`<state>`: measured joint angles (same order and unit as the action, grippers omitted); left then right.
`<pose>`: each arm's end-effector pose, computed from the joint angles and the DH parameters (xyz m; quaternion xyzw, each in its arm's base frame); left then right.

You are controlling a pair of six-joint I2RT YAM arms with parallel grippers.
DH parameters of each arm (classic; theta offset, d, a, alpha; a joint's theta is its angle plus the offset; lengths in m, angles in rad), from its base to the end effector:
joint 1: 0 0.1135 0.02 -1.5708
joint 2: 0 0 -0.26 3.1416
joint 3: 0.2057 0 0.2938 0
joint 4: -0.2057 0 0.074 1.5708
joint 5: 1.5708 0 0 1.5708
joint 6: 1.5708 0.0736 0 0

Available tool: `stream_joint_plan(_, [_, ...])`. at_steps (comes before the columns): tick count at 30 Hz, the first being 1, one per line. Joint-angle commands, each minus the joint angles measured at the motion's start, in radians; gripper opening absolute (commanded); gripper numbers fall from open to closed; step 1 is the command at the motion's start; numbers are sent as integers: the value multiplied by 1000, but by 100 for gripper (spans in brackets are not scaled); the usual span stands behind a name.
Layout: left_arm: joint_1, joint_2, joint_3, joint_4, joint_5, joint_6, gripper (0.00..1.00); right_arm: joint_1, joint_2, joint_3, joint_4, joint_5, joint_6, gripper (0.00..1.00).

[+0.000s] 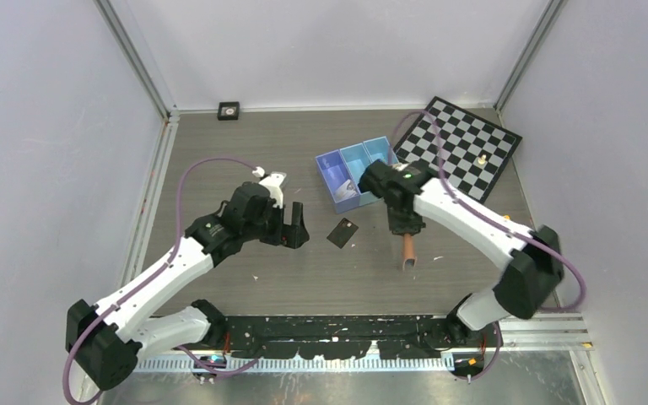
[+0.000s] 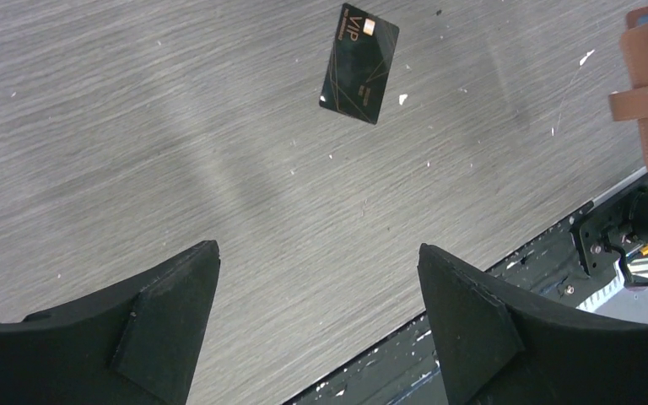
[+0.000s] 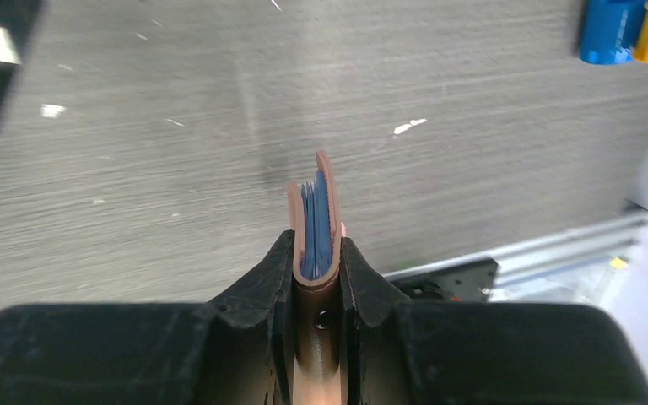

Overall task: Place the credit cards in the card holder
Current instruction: Close the card holder at the center of the board.

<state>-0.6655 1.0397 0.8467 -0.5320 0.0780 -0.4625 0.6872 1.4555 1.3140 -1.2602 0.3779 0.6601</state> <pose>0.2265 -0.1851 0.2437 0.1083 0.9049 -0.2493 0.3276 0.2547 0.1739 0.2502 0.0026 0.9788 -0.0945 0.1816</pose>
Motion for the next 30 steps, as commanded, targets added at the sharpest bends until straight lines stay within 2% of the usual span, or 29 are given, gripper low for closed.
stream_joint_plan(1, [7, -60, -31, -54, -4, 13, 90, 99, 142, 14, -149, 198, 158, 0])
stream_joint_plan(4, [7, -84, -55, -61, -4, 3, 91, 184, 244, 40, -82, 170, 217, 7])
stream_joint_plan(7, [6, -105, -86, -62, -3, -15, 91, 250, 360, 111, -22, 137, 244, 34])
stream_joint_plan(8, [6, -111, -94, -65, -7, -21, 91, 267, 394, 139, -7, 125, 240, 40])
stream_joint_plan(11, [7, -139, -116, -76, -26, -46, 90, 298, 439, 204, 28, 99, 223, 47])
stream_joint_plan(14, [7, -174, -132, -92, -54, -73, 90, 299, 389, 203, 73, 60, 195, 58])
stream_joint_plan(18, [7, -202, -161, -58, -49, -109, 88, 289, 280, 150, 96, 53, 179, 59])
stream_joint_plan(21, [4, -175, -190, 31, 6, -158, 85, 251, 165, 66, 143, 11, 156, 60])
stream_joint_plan(24, [-22, -98, -223, 155, 64, -220, 81, 173, 53, -51, 184, -47, 124, 60])
stream_joint_plan(30, [-161, 127, -175, 341, 35, -282, 80, 43, -123, -256, 249, -201, 115, 54])
